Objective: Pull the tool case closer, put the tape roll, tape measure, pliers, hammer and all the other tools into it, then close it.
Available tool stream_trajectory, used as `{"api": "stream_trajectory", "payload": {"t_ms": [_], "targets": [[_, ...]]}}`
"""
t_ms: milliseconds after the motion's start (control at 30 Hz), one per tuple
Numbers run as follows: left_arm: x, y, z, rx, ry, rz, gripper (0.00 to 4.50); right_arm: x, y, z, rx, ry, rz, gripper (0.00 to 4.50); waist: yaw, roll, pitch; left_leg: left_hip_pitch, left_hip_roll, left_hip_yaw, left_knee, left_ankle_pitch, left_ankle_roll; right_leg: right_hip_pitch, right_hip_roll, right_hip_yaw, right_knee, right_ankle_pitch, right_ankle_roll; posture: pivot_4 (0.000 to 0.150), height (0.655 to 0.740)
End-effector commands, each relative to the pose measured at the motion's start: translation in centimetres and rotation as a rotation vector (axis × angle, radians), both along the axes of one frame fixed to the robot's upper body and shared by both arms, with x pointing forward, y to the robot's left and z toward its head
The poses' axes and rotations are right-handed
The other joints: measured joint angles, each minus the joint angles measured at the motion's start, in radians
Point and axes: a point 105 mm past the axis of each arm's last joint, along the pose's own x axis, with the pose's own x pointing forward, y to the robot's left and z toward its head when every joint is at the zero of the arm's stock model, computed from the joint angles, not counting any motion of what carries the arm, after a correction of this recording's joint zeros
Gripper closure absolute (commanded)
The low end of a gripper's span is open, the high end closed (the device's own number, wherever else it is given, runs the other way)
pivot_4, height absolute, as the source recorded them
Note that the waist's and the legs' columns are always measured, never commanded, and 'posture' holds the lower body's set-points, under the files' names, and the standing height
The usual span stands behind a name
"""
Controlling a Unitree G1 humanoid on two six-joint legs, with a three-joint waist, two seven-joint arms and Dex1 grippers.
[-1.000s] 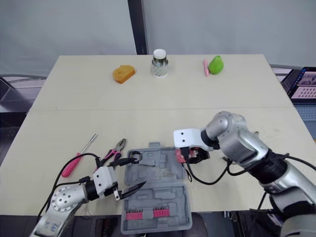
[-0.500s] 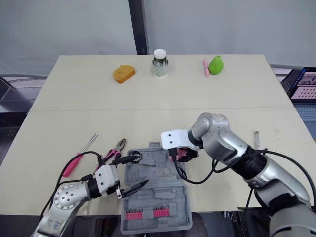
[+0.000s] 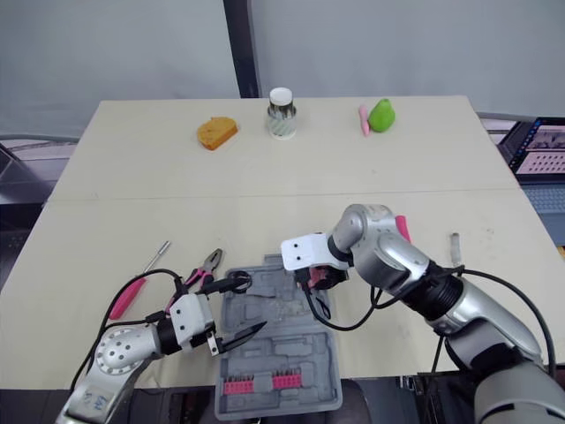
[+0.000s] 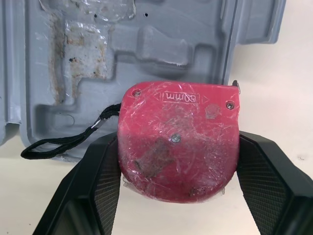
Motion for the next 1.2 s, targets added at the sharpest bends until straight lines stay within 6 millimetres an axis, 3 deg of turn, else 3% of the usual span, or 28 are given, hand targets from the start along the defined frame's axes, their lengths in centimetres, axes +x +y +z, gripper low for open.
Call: {"api": "stream_trajectory", "payload": {"t_ms": [33, 967, 1067, 1100, 1200], "targets": [[-0.2, -0.2, 1.0, -0.018, -0.031, -0.011, 0.0, -0.1, 0.6, -0.2, 0.0, -0.014, 0.026, 1.61, 0.0, 0.0, 0.0, 0.0, 0.0, 0.0, 0.0, 0.0, 0.0, 0.0, 0.0, 0.0, 0.0, 0.0, 0.0, 0.15, 0.74], [-0.1, 0.3, 0.9, -0.004, -0.02, -0.008, 0.0, 0.2, 1.7, -0.6, 0.015, -0.048, 0.056, 1.61, 0.0, 0.0, 0.0, 0.0, 0.0, 0.0, 0.0, 0.0, 0.0, 0.0, 0.0, 0.0, 0.0, 0.0, 0.0, 0.15, 0.74], [-0.1, 0.2, 0.9, -0.004, -0.019, -0.011, 0.0, 0.1, 1.8, -0.3, 0.024, -0.055, 0.06, 0.23, 0.0, 0.0, 0.0, 0.0, 0.0, 0.0, 0.0, 0.0, 0.0, 0.0, 0.0, 0.0, 0.0, 0.0, 0.0, 0.15, 0.74], [-0.1, 0.3, 0.9, -0.003, -0.019, -0.011, 0.0, 0.1, 1.9, -0.2, 0.026, -0.057, 0.062, 0.03, 0.0, 0.0, 0.0, 0.0, 0.0, 0.0, 0.0, 0.0, 0.0, 0.0, 0.0, 0.0, 0.0, 0.0, 0.0, 0.15, 0.74], [-0.1, 0.2, 0.9, -0.004, -0.019, -0.015, 0.0, -0.1, 2.0, 0.2, 0.039, -0.06, 0.069, 0.03, 0.0, 0.0, 0.0, 0.0, 0.0, 0.0, 0.0, 0.0, 0.0, 0.0, 0.0, 0.0, 0.0, 0.0, 0.0, 0.15, 0.74]]}}
